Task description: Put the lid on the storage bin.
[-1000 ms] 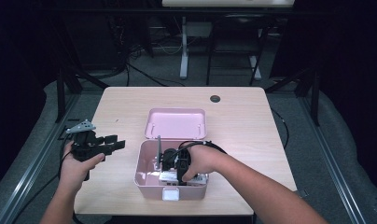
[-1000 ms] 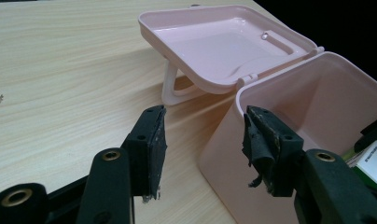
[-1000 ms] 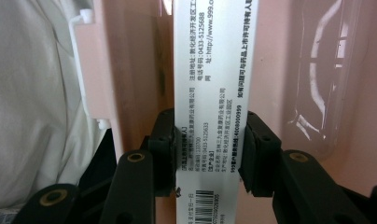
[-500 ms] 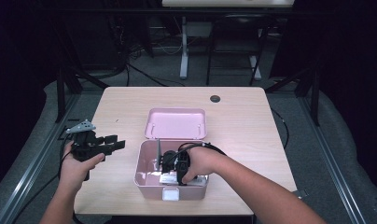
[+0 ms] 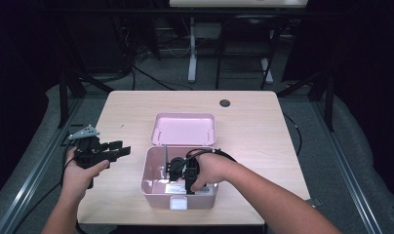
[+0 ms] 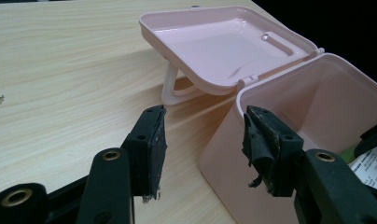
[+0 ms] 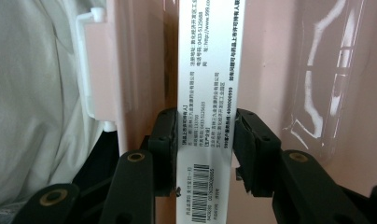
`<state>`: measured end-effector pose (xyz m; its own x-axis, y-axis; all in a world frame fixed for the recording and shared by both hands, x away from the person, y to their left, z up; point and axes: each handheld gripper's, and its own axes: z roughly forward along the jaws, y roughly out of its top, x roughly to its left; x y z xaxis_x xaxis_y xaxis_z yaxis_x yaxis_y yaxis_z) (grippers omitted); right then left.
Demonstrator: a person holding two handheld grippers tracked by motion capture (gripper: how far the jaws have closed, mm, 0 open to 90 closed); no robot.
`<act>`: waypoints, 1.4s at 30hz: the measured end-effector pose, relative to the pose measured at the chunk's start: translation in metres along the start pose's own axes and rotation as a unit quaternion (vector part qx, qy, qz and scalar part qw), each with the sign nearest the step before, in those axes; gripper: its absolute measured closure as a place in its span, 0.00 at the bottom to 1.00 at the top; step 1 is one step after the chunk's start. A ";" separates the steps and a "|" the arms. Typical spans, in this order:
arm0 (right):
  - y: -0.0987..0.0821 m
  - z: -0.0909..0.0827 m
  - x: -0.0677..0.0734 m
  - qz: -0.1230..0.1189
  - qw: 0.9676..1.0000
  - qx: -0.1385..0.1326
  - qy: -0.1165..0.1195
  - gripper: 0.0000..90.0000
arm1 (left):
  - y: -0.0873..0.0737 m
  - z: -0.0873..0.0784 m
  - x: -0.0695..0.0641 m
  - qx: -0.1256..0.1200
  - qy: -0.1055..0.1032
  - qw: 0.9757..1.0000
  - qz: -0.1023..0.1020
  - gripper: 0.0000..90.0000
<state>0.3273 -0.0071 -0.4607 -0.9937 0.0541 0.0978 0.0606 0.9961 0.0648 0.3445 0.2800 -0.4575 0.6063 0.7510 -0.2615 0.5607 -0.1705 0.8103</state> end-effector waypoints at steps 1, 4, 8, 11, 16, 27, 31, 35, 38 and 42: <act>0.000 0.000 0.000 -0.001 1.000 0.000 0.000 0.68 | 0.000 0.000 0.000 0.001 0.000 1.000 0.000 0.54; 0.000 0.000 0.000 -0.007 1.000 0.000 -0.001 0.68 | 0.000 0.000 0.000 0.001 0.000 1.000 0.000 0.54; -0.001 0.000 0.000 -0.010 1.000 0.000 -0.001 0.68 | 0.000 0.000 0.000 0.001 0.000 1.000 0.000 0.54; -0.001 0.000 0.000 -0.005 1.000 0.000 0.001 0.68 | 0.000 0.001 0.000 0.001 -0.001 1.000 0.000 0.54; -0.002 -0.004 0.000 0.007 1.000 -0.005 -0.003 0.66 | 0.000 0.000 0.000 0.004 0.001 1.000 0.001 0.54; -0.014 -0.035 0.007 0.038 0.998 -0.043 -0.026 0.66 | -0.001 0.003 -0.004 0.006 -0.005 1.000 0.002 0.54; -0.023 -0.045 0.005 0.068 0.995 -0.065 -0.032 0.66 | -0.001 0.006 -0.006 0.010 -0.007 1.000 0.006 0.54; -0.032 -0.052 0.001 0.093 0.992 -0.077 -0.038 0.65 | -0.001 0.007 -0.008 0.013 -0.009 1.000 0.009 0.54; -0.038 -0.056 -0.001 0.105 0.990 -0.082 -0.045 0.63 | -0.001 0.008 -0.009 0.015 -0.010 1.000 0.011 0.55; -0.048 -0.062 -0.005 0.124 0.986 -0.093 -0.057 0.62 | -0.001 0.010 -0.010 0.020 -0.012 1.000 0.014 0.56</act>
<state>0.3353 -0.0593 -0.4025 -0.9495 0.3130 0.0214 0.3091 0.9215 0.2353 0.3435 0.2665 -0.4613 0.6351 0.7301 -0.2522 0.5658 -0.2174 0.7954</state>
